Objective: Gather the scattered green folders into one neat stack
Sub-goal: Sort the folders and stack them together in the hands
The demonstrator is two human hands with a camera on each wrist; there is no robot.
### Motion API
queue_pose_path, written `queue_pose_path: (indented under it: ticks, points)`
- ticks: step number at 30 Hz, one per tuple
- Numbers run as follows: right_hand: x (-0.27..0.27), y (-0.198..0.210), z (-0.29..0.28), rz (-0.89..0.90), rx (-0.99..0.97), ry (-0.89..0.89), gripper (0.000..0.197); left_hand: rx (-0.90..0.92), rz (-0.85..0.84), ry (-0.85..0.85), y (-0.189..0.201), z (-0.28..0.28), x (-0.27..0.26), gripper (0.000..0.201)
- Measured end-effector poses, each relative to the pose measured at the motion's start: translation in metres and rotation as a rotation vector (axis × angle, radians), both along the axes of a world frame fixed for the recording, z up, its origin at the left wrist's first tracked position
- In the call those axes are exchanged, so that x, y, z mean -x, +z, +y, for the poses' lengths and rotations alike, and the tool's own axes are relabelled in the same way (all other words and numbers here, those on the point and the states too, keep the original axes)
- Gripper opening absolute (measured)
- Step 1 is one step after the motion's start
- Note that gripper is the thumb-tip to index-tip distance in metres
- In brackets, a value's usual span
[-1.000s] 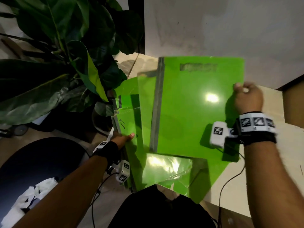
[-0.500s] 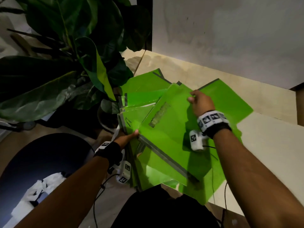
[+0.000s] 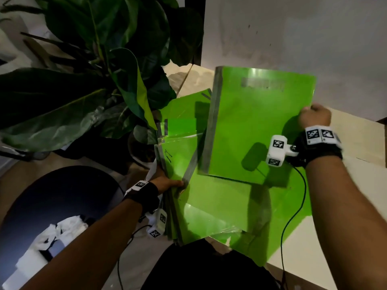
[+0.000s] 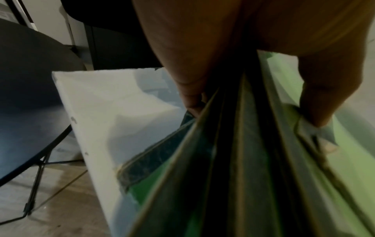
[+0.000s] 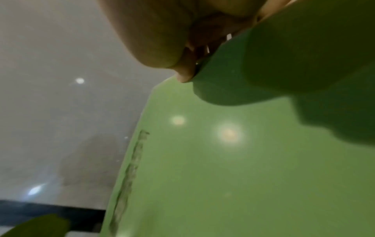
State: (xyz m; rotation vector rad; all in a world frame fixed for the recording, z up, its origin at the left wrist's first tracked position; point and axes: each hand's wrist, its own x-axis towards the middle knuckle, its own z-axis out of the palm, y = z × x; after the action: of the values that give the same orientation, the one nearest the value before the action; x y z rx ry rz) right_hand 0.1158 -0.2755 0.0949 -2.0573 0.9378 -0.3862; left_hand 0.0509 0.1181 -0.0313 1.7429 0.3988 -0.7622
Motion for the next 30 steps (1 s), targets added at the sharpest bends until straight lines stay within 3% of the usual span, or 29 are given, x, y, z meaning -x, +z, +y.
queue_pose_path:
  ticks: [2, 4, 6, 9, 10, 13, 15, 17, 19, 21, 27, 30]
  points:
    - [0.029, -0.011, 0.011, 0.267, 0.083, 0.274, 0.020, -0.006, 0.001, 0.002, -0.009, 0.004, 0.000, 0.077]
    - [0.059, -0.028, 0.031, 0.634, 0.263, 0.337, 0.022, -0.005, -0.003, -0.013, -0.011, 0.006, -0.001, 0.090]
    - [0.086, -0.051, 0.044, 0.774, 0.258, 0.383, 0.030, -0.026, 0.003, -0.044, -0.010, 0.006, -0.002, 0.087]
    - [0.108, -0.076, 0.060, 0.798, -0.012, 0.212, 0.033, -0.031, 0.062, -0.090, -0.007, 0.007, -0.005, 0.067]
    - [0.117, -0.083, 0.065, 0.855, -0.019, 0.268, 0.036, -0.030, 0.068, -0.110, -0.007, 0.007, -0.005, 0.068]
    - [0.108, -0.092, 0.069, 0.743, -0.162, 0.165, 0.047, -0.038, 0.012, -0.103, -0.020, 0.011, -0.007, 0.112]
    - [0.095, -0.094, 0.066, 0.642, -0.365, 0.018, 0.044, -0.038, -0.001, -0.119, -0.032, 0.014, -0.008, 0.122]
    - [0.081, -0.094, 0.060, 0.518, -0.437, -0.067, 0.043, -0.038, -0.016, -0.118, -0.024, 0.010, -0.008, 0.103]
    - [0.075, -0.086, 0.052, 0.362, -0.367, -0.133, 0.047, -0.026, -0.011, -0.032, -0.017, 0.006, -0.009, 0.074]
    - [0.070, -0.084, 0.045, 0.274, -0.335, -0.138, 0.049, -0.024, 0.004, 0.038, -0.013, 0.003, -0.009, 0.058]
    - [0.069, -0.100, 0.088, 0.391, -0.324, 0.049, 0.045, 0.058, 0.003, 0.202, -0.017, -0.002, -0.009, 0.051]
    - [0.072, -0.109, 0.117, 0.461, -0.294, 0.150, 0.044, 0.054, 0.040, 0.176, -0.022, 0.000, -0.008, 0.064]
